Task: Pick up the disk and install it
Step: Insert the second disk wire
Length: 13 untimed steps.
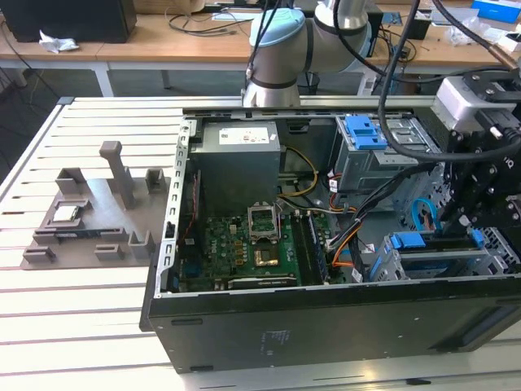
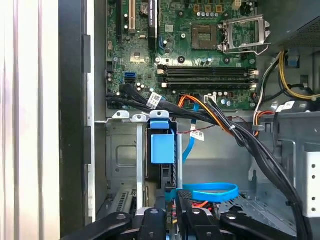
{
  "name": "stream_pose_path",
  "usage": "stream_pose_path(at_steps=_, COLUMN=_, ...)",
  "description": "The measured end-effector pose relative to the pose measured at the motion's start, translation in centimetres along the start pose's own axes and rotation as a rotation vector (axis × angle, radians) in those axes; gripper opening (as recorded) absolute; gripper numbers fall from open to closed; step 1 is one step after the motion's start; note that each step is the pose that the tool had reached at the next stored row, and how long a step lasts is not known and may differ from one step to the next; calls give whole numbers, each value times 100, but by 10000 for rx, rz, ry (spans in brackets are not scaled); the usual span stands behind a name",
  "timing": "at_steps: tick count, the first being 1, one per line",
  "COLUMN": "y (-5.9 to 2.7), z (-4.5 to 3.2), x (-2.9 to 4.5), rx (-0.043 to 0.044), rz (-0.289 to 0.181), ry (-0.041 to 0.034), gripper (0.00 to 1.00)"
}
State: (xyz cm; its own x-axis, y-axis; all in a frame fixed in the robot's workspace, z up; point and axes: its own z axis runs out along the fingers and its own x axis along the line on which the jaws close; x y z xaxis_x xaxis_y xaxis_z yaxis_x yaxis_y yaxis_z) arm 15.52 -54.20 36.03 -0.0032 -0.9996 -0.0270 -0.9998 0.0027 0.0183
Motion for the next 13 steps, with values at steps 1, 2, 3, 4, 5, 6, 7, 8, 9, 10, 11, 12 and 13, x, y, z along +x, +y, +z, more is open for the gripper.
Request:
stream_pose_path(at_steps=1, y=1, z=-56, x=-6, rx=3, rz=0, ry=0, gripper=16)
stream_pose_path(at_steps=2, y=2, z=-99, x=-9, rx=5, rz=-1, ry=-1, gripper=10)
stream_pose_path(at_steps=3, y=3, z=-125, x=-10, rx=6, rz=-1, ry=0, gripper=11)
stream_pose_path(at_steps=4, y=3, z=-157, x=-11, rx=6, rz=-1, ry=0, gripper=11)
stream_pose_path(at_steps=5, y=4, z=-198, x=-13, rx=6, rz=-2, ry=1, gripper=11)
stream_pose_path(at_steps=6, y=4, z=-222, x=-14, rx=7, rz=-3, ry=-1, gripper=11)
stream_pose_path(at_steps=7, y=5, z=-227, x=-13, rx=7, rz=-3, ry=-2, gripper=11)
stream_pose_path(at_steps=8, y=5, z=-230, x=-14, rx=6, rz=-3, ry=-4, gripper=11)
stream_pose_path(at_steps=9, y=5, z=-231, x=-14, rx=7, rz=-3, ry=-3, gripper=11)
stream_pose_path(at_steps=10, y=5, z=-232, x=-14, rx=6, rz=-3, ry=-1, gripper=11)
stream_pose_path(at_steps=11, y=5, z=-233, x=-14, rx=6, rz=-3, ry=0, gripper=11)
stream_pose_path(at_steps=12, y=5, z=-233, x=-14, rx=7, rz=-3, ry=-1, gripper=11)
stream_pose_path(at_steps=13, y=5, z=-233, x=-14, rx=6, rz=-3, ry=-1, gripper=11)
